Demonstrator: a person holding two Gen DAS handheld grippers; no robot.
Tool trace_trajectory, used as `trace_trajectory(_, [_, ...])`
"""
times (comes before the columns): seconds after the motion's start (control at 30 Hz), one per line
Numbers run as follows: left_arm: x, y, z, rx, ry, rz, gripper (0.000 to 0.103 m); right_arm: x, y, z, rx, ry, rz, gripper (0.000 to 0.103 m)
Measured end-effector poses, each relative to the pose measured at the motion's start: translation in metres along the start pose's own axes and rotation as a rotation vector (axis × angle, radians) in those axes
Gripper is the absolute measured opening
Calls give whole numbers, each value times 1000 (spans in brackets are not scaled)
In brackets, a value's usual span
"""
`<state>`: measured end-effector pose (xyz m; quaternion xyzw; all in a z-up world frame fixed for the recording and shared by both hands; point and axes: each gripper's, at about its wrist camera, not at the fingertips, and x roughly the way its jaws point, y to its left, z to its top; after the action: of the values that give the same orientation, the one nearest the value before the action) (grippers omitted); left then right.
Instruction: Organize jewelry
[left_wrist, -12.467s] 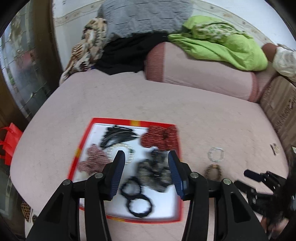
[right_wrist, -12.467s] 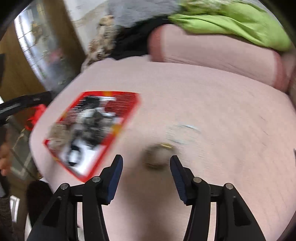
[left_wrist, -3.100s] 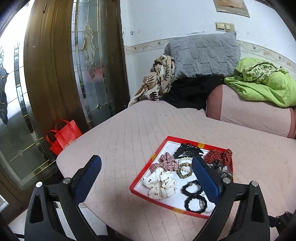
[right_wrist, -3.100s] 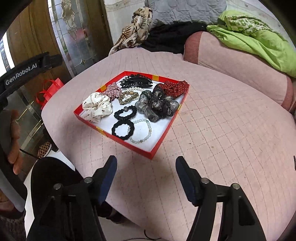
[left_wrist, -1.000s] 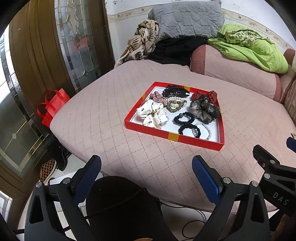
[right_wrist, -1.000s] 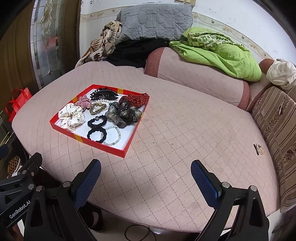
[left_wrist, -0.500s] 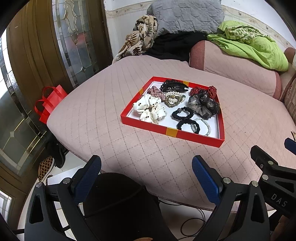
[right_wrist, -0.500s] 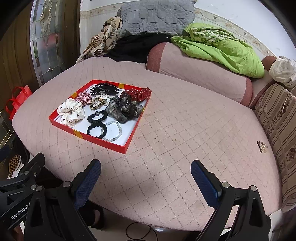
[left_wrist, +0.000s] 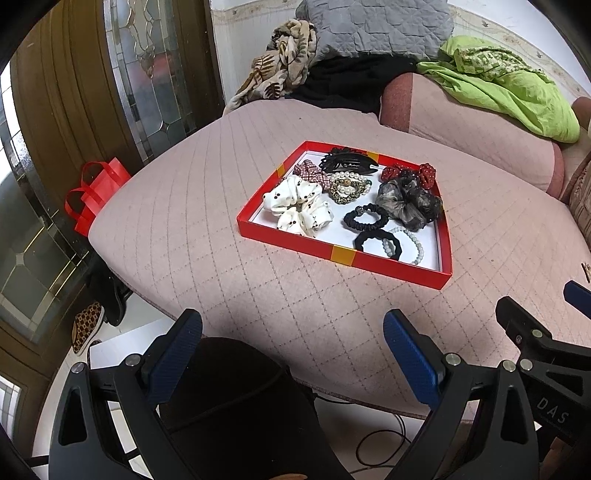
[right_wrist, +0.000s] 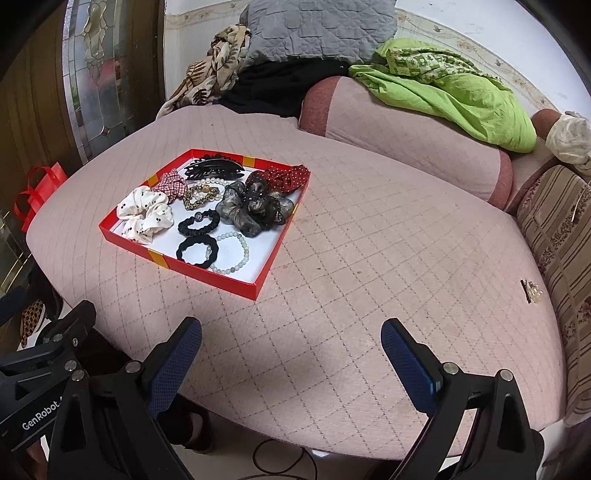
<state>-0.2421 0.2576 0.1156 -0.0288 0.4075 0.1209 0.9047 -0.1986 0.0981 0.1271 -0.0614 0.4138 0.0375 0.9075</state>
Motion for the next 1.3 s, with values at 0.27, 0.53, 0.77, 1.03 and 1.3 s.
trace_trajectory(0.27, [4,2,0,0,5,6,98,4,-2,1,8,9,-1,99])
trace_trajectory(0.53, [9,6,0,-6,15,17,98,7,-3,0,13,17,-2,99])
trace_trajectory(0.77, [10,7,1,-10,18,26,98,9,-4,0,17,19,1,99])
trace_trajectory(1.03, [13,11,1,-22,24,35,98,10,-4,0,19,24,4,99])
trace_trajectory(1.3, [13,11,2,-20,22,36,98,11,-4,-1,21,27,13,99])
